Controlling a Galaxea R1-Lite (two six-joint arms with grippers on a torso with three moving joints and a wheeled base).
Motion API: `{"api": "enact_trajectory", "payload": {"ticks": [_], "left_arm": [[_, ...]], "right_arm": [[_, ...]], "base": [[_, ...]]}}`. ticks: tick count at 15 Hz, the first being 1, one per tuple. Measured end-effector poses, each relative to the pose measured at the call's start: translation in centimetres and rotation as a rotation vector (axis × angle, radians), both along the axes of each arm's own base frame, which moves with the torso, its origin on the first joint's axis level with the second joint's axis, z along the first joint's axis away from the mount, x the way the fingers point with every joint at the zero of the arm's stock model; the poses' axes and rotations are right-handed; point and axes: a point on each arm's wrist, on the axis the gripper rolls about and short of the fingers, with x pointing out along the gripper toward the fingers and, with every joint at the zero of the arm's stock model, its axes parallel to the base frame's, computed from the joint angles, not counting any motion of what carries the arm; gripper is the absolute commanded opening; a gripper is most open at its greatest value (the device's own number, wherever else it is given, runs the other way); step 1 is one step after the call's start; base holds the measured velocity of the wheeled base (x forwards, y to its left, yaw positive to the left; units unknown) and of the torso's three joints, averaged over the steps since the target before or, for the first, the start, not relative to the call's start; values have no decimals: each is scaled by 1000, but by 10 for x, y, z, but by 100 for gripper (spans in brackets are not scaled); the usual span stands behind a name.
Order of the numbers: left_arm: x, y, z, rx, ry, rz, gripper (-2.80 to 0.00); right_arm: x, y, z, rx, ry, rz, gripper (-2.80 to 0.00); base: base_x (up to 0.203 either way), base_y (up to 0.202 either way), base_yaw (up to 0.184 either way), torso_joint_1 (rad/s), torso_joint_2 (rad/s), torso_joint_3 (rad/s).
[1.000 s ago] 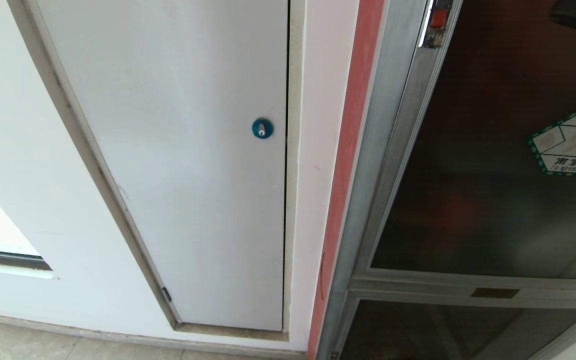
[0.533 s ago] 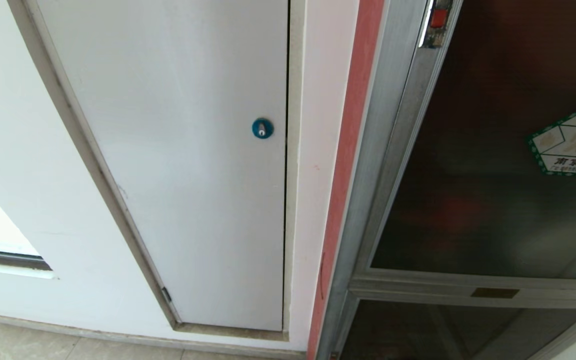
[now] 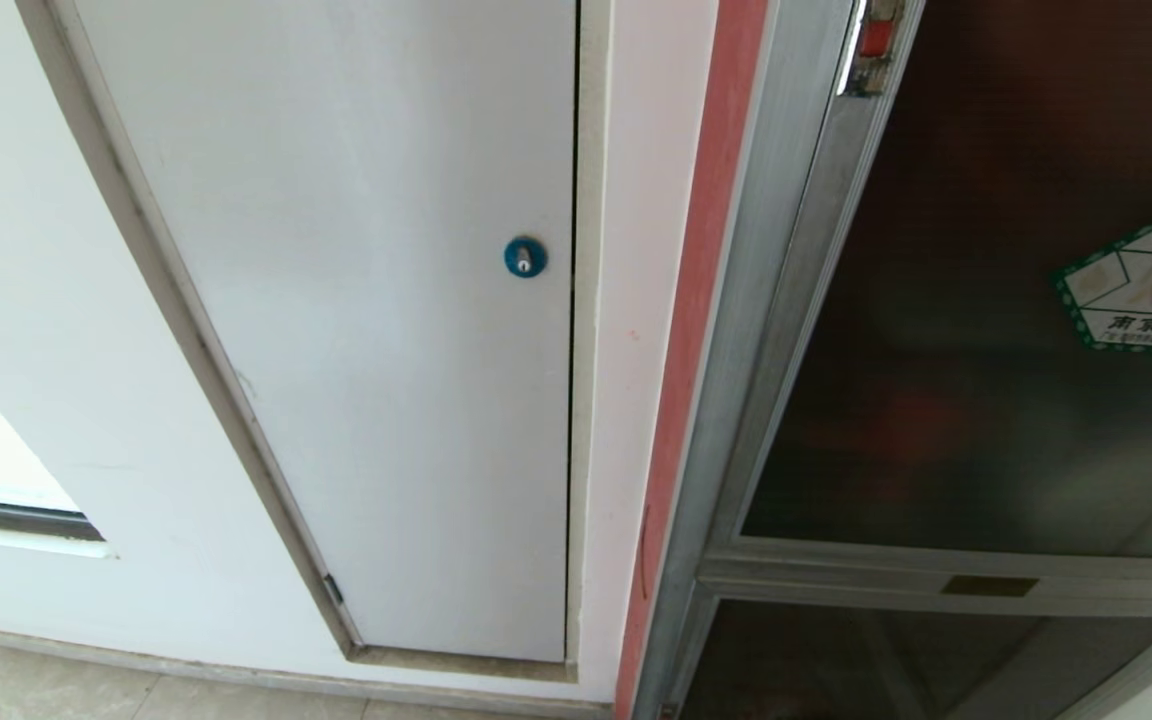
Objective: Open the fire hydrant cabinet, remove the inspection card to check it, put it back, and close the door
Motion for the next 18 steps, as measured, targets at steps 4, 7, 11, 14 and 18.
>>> {"api": "enact_trajectory", "payload": {"ticks": [4, 7, 11, 14, 18], "left_arm": [[0, 0, 0, 0, 0, 0, -280], [0, 0, 0, 0, 0, 1, -280], [0, 0, 0, 0, 0, 1, -280], [0, 0, 0, 0, 0, 1, -280], [0, 0, 0, 0, 0, 0, -280]], "right_arm": [[-24, -13, -12, -15, 13, -172, -280], [-44, -17, -18, -21, -26, -315, -280], [-76, -14, -32, -44, -55, -445, -280], [-90, -11, -58, -70, -51, -436, -280], [-94, -9, -107, -95, -30, -359, -280]], "base": [[0, 0, 0, 0, 0, 0], [0, 0, 0, 0, 0, 0], [0, 0, 0, 0, 0, 0], [0, 0, 0, 0, 0, 0], [0, 0, 0, 0, 0, 0]]}}
